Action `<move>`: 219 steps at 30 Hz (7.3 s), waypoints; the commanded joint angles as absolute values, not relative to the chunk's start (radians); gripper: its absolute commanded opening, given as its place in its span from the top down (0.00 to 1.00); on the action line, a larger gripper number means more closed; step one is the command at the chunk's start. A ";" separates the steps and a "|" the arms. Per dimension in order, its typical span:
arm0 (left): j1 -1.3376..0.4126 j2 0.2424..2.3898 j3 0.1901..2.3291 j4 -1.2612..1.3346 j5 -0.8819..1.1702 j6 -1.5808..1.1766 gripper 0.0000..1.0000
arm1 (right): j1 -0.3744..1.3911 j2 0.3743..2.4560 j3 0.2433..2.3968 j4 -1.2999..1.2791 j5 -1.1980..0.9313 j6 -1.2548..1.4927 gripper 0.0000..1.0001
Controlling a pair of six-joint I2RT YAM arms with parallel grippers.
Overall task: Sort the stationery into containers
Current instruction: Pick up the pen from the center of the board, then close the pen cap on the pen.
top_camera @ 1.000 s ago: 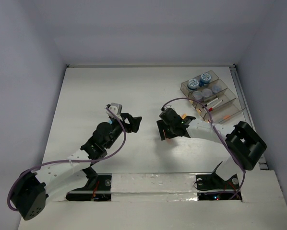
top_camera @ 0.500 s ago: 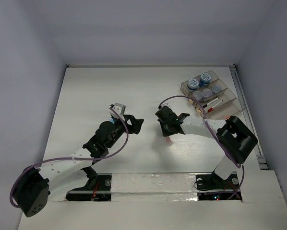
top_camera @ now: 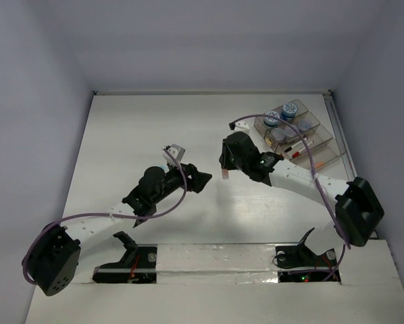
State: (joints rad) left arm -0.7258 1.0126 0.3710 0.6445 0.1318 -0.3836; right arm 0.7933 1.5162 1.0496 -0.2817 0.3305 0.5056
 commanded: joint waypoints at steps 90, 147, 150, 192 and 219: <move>-0.713 1.094 0.436 0.709 0.198 -0.376 1.00 | 0.285 1.627 0.807 0.038 0.127 0.683 0.58; -0.801 1.175 0.477 0.681 0.091 -0.336 1.00 | 0.862 1.508 1.193 -0.181 0.623 0.649 1.00; -0.801 1.169 0.474 0.681 0.078 -0.334 1.00 | 0.890 1.523 1.216 -0.201 0.663 0.643 1.00; -0.828 1.177 0.495 0.637 0.009 -0.331 1.00 | 1.039 1.545 1.232 -0.146 0.825 0.609 1.00; -0.828 1.029 0.403 0.700 -0.166 -0.368 1.00 | 1.149 1.618 1.200 -0.147 0.865 0.801 1.00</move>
